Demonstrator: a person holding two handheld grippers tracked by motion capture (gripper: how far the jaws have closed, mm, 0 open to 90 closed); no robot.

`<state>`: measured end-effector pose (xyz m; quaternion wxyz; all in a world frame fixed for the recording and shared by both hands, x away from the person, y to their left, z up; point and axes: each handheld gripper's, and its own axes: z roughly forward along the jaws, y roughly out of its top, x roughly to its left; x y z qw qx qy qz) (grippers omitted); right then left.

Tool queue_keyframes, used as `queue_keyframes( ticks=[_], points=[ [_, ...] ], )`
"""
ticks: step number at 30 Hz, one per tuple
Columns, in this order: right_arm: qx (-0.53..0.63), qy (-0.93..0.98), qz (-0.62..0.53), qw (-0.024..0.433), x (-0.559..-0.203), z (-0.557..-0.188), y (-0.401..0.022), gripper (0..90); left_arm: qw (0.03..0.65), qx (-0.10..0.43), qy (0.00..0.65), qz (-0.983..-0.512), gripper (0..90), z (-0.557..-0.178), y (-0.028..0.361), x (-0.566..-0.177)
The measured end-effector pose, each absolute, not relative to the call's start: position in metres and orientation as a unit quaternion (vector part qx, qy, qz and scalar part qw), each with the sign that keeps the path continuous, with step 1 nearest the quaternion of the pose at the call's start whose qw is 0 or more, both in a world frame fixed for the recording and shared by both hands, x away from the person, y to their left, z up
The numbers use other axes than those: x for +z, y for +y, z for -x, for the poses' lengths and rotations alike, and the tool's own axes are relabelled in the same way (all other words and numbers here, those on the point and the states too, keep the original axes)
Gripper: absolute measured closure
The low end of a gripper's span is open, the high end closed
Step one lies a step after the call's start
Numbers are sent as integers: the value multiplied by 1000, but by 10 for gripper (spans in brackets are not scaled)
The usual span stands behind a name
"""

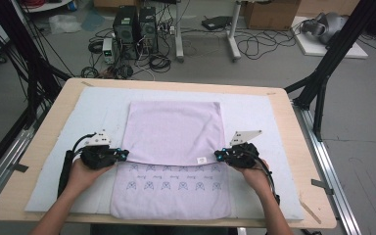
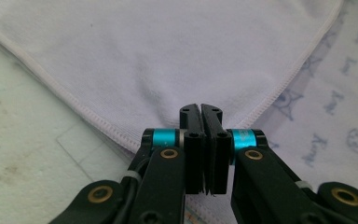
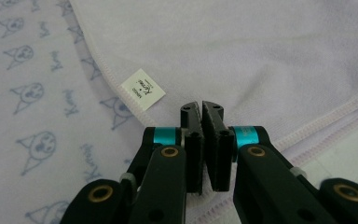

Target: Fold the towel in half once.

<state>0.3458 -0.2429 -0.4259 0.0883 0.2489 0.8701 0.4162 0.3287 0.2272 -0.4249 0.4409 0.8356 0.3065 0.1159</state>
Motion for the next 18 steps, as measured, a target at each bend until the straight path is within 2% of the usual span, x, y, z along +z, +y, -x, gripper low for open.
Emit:
queue_keyframes(
  ticks=[7, 14, 15, 16, 18],
  points=[
    [440, 860, -243, 94, -403, -334, -250, 871, 458, 124, 295, -829, 874, -317, 233, -402],
    [451, 863, -211, 83, -398, -280, -257, 865, 460, 115, 256, -842, 868, -258, 236, -406],
    [456, 863, -203, 79, -400, -271, -257, 829, 457, 110, 255, -845, 831, -252, 237, -410],
    [454, 865, -199, 77, -403, -264, -258, 752, 450, 106, 253, -850, 725, -248, 236, -414],
    [443, 872, -195, 75, -410, -261, -257, 682, 435, 103, 250, -859, 677, -247, 233, -421]
  ],
)
